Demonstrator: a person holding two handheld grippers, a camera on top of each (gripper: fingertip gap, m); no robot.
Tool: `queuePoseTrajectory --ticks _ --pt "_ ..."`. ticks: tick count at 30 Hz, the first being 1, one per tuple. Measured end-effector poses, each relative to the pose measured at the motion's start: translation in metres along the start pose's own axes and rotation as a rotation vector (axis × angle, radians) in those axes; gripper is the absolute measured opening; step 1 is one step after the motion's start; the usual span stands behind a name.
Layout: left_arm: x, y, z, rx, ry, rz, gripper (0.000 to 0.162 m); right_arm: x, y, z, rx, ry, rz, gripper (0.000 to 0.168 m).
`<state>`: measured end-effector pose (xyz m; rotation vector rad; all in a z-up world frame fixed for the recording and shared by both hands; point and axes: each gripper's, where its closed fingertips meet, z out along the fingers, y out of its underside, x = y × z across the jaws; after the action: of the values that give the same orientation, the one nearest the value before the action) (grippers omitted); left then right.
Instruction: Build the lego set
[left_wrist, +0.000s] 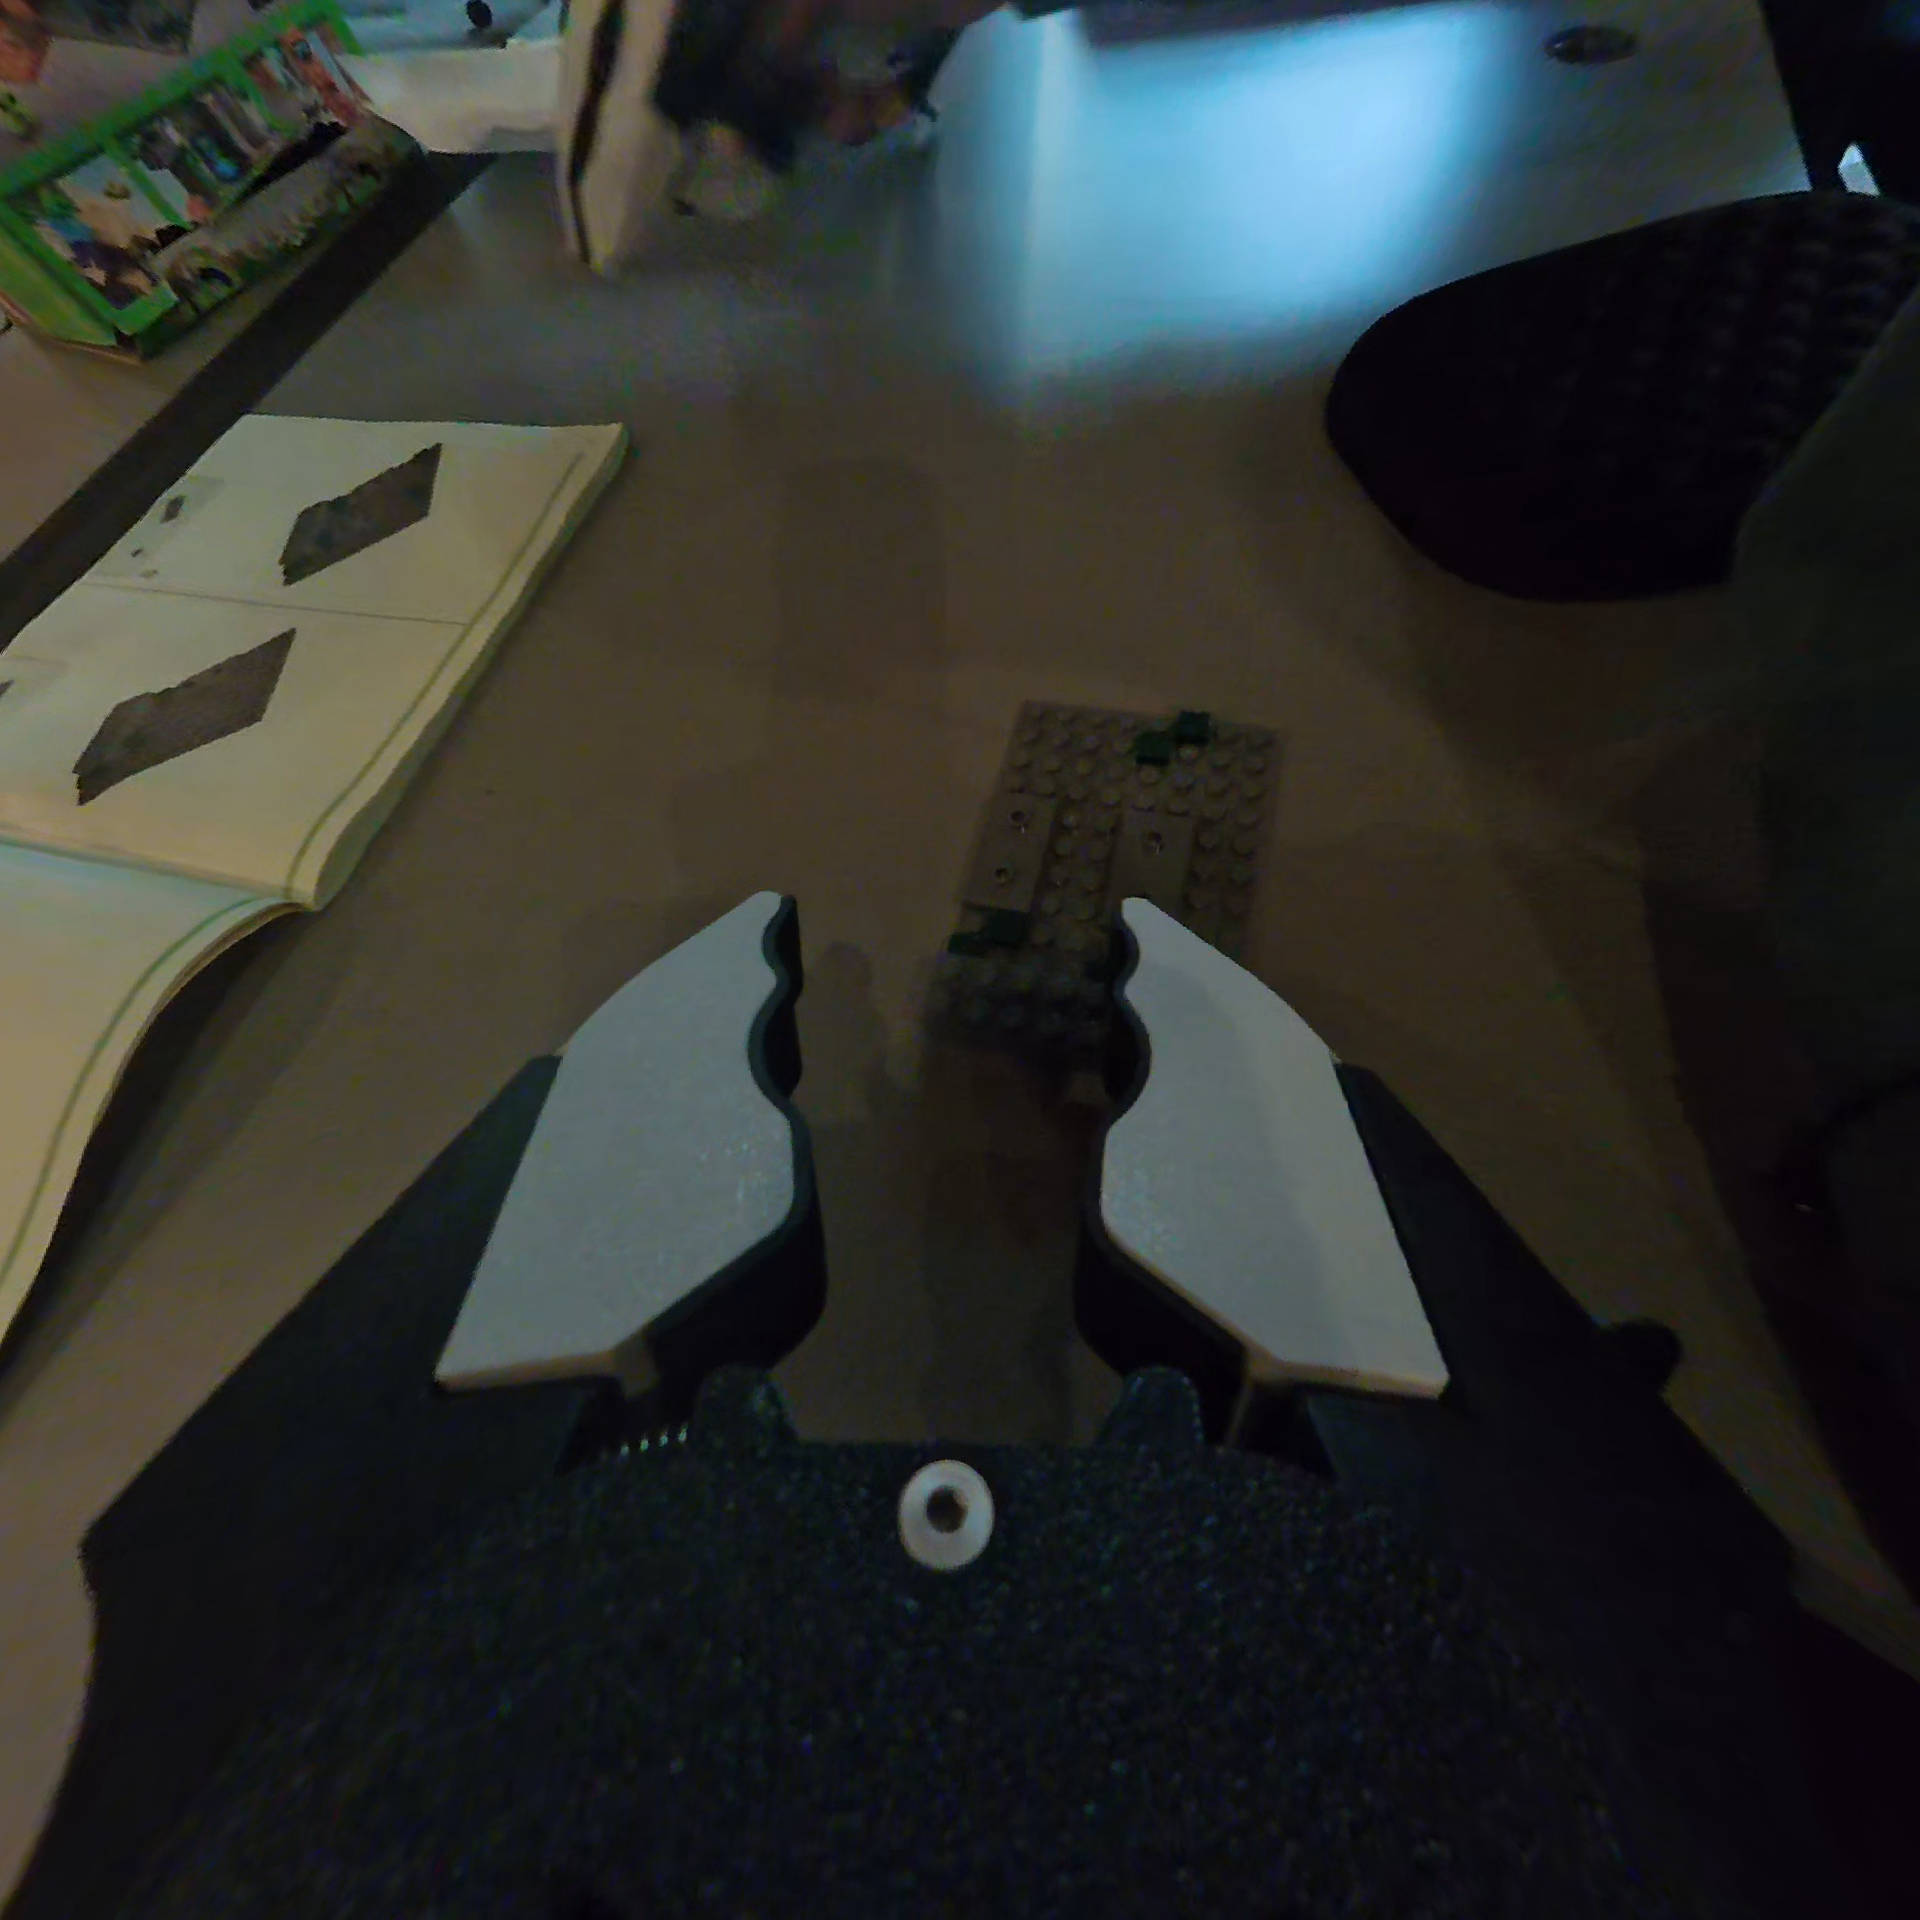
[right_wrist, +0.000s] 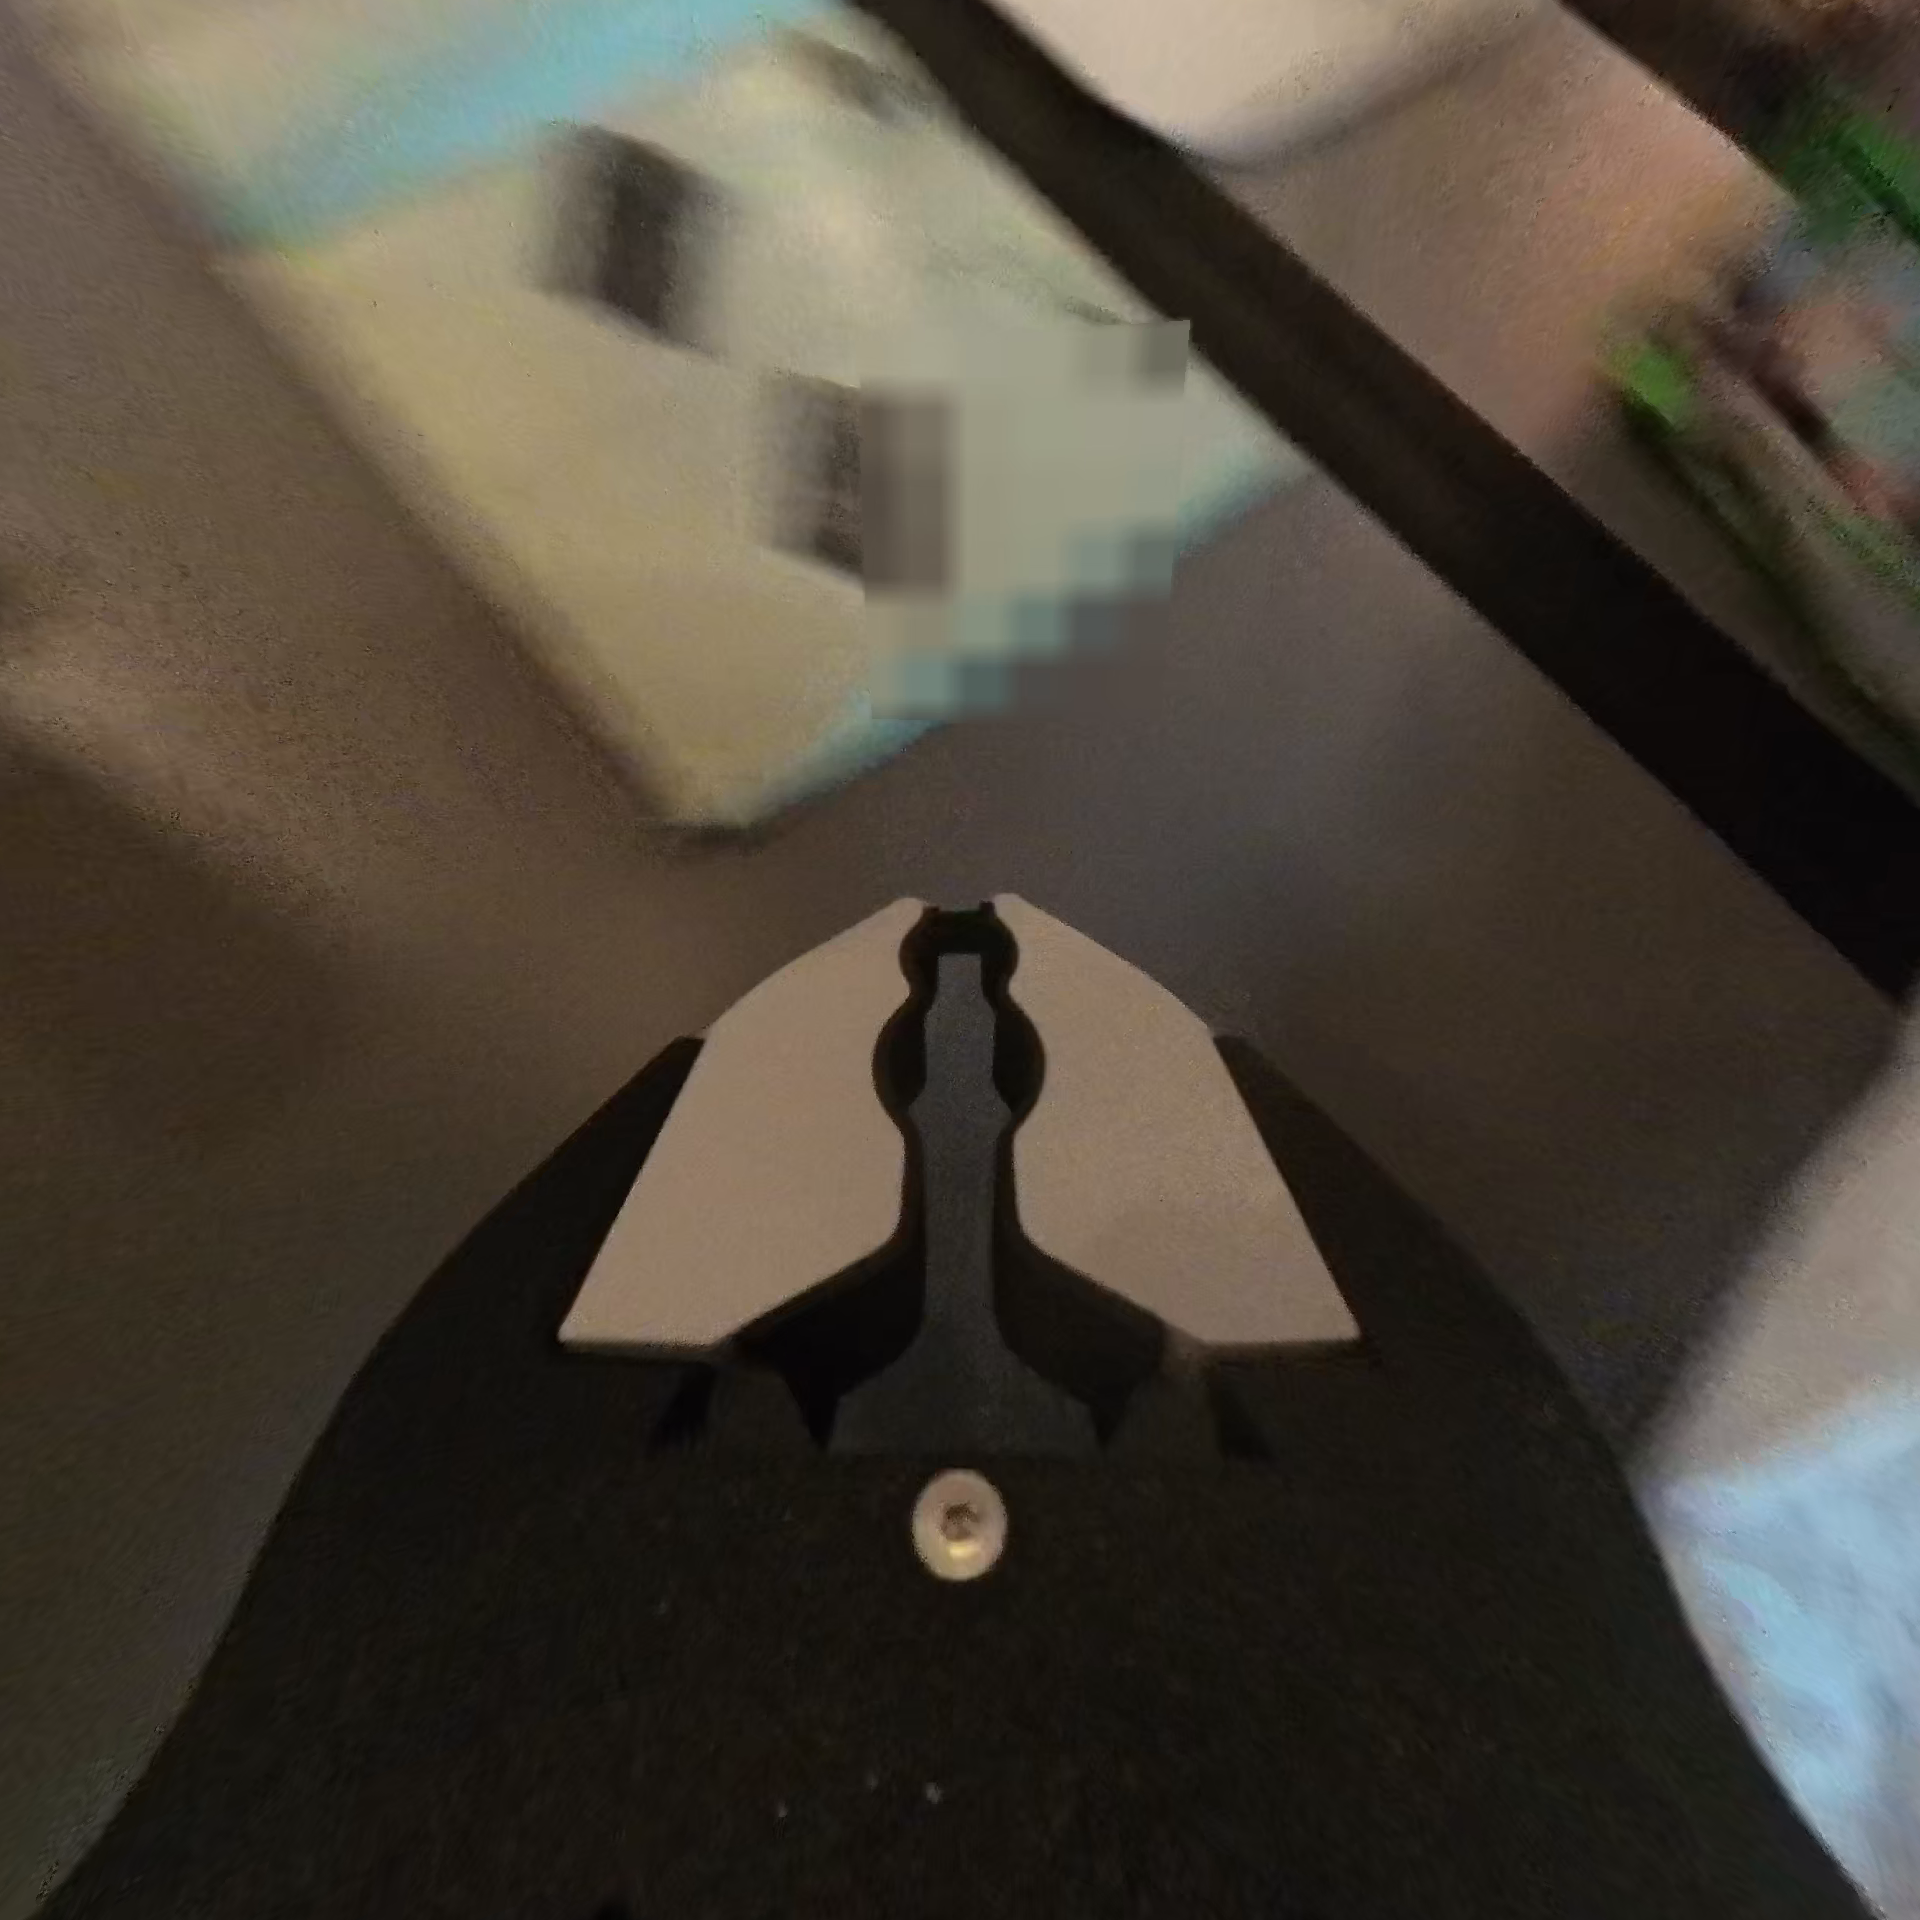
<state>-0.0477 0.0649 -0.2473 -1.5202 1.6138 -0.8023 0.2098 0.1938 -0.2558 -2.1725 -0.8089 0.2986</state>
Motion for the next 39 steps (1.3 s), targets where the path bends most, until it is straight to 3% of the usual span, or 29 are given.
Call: queuePoseTrajectory --ticks 6,14,19,24,28,39 --pt "0.001 0.001 0.004 0.0 0.003 0.005 0.054 -0.143 -0.016 -0.004 0.027 -0.276 -0.259 0.007" --pt "0.006 0.006 0.007 -0.011 0.009 0.031 0.053 -0.228 -0.014 0.021 -0.063 -0.506 -0.311 0.008" --pt "0.01 0.01 0.009 -0.024 0.011 0.047 0.052 -0.238 -0.012 0.025 -0.148 -0.58 -0.269 0.01" --pt "0.009 0.011 0.009 -0.025 0.0 0.053 0.051 -0.208 -0.016 0.024 -0.126 -0.488 -0.215 0.017" --pt "0.006 0.012 0.008 -0.024 -0.014 0.054 0.049 -0.19 -0.015 0.011 -0.063 -0.376 -0.326 0.014" --pt "0.006 0.014 0.009 -0.036 -0.019 0.072 0.047 -0.224 -0.01 0.027 -0.045 -0.365 -0.427 0.011"
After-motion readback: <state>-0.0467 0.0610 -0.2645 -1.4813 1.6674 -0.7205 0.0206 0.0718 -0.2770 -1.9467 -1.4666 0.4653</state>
